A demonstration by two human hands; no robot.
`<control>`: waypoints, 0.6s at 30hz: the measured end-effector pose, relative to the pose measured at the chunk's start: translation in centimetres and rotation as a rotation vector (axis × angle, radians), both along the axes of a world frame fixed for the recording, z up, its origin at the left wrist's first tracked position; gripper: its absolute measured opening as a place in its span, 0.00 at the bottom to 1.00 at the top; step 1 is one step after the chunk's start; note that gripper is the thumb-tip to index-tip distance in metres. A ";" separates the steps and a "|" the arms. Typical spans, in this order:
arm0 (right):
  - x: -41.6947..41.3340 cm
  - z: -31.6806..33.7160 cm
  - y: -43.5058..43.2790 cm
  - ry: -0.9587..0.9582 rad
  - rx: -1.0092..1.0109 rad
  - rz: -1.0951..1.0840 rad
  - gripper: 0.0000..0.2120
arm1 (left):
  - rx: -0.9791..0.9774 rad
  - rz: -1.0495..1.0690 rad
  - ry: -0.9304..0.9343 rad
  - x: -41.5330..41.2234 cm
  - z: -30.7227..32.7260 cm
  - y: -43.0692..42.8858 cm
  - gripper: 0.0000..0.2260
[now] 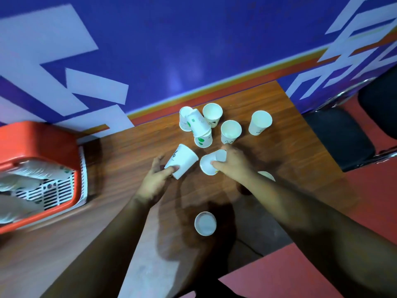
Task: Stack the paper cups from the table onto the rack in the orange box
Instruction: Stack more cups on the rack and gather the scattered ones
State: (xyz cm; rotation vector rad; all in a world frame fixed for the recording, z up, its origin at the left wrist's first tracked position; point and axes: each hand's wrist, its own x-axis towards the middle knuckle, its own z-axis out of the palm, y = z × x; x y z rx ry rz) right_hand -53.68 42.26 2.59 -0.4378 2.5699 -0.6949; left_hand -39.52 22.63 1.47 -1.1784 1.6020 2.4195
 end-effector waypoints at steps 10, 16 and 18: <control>4.3 6.9 -9.7 -0.577 -0.440 -0.068 0.27 | -0.049 0.147 0.183 7.1 5.5 -5.2 0.31; 10.4 9.7 -15.7 -0.791 -0.431 0.304 0.39 | -0.136 0.264 0.236 14.8 8.7 -8.8 0.30; 13.2 10.4 -18.1 -0.783 -0.418 0.324 0.36 | -0.134 0.323 0.233 17.6 9.1 -10.1 0.28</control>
